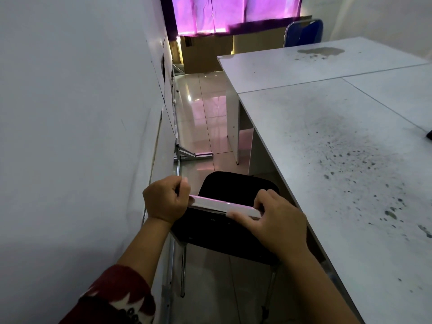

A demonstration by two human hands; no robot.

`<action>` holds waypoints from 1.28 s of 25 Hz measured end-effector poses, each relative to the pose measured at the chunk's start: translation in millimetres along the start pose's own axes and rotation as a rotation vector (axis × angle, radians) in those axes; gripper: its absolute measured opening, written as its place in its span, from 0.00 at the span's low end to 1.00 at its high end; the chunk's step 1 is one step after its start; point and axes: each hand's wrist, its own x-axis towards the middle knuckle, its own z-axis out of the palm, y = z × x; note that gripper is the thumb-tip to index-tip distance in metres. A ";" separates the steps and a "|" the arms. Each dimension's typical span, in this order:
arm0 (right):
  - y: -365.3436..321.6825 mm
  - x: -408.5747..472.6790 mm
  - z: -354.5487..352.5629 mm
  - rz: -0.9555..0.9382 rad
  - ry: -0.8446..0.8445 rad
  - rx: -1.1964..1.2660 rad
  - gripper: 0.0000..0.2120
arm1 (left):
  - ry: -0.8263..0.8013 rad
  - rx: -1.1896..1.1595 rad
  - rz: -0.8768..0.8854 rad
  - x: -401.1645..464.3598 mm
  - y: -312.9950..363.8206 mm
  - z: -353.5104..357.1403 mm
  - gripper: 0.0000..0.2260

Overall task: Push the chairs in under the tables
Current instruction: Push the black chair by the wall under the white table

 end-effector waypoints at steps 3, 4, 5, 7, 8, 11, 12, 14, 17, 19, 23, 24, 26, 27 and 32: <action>-0.3 18.3 -0.5 -0.033 -0.387 -0.086 0.25 | 0.003 -0.008 0.046 8.7 -11.2 1.7 0.23; -1.9 24.4 1.9 -0.068 -0.451 -0.100 0.21 | 0.004 -0.001 0.061 12.8 -14.4 2.7 0.23; -4.3 29.2 4.4 -0.105 -0.474 -0.111 0.20 | 0.002 0.006 0.074 17.0 -17.0 3.6 0.23; -6.0 36.0 9.6 -0.162 -0.466 -0.122 0.18 | 0.004 0.022 0.113 24.8 -22.4 6.0 0.23; -6.1 37.5 13.0 -0.178 -0.457 -0.131 0.18 | -0.001 0.026 0.128 27.9 -26.8 7.8 0.23; -11.7 32.5 29.3 -0.194 -0.410 -0.191 0.21 | -0.046 0.000 0.100 31.3 -44.8 12.8 0.22; -15.7 28.8 36.5 -0.180 -0.399 -0.205 0.22 | -0.065 -0.020 0.083 31.7 -51.1 14.5 0.23; -21.1 27.8 48.1 -0.144 -0.384 -0.225 0.22 | -0.091 -0.047 0.071 36.5 -58.9 19.0 0.24; -13.8 42.8 54.2 -0.081 -0.358 -0.209 0.22 | -0.111 -0.050 0.079 53.4 -60.2 30.2 0.22; -8.0 53.1 55.0 -0.057 -0.342 -0.200 0.22 | -0.132 -0.049 0.079 65.5 -59.5 37.1 0.22; -5.5 60.3 63.9 -0.032 -0.314 -0.206 0.21 | -0.198 -0.058 0.088 77.3 -67.3 48.9 0.21; -6.2 60.4 66.5 -0.031 -0.306 -0.214 0.20 | -0.204 -0.041 0.081 77.9 -68.7 50.3 0.21; -10.8 59.9 71.6 -0.022 -0.299 -0.237 0.21 | -0.200 -0.002 0.034 76.5 -74.0 51.0 0.22; -14.2 59.6 74.6 -0.013 -0.298 -0.242 0.21 | -0.190 0.019 -0.009 74.9 -77.7 50.6 0.22; -23.3 59.7 84.0 0.071 -0.308 -0.192 0.24 | 0.032 -0.111 -0.382 61.7 -65.1 59.0 0.11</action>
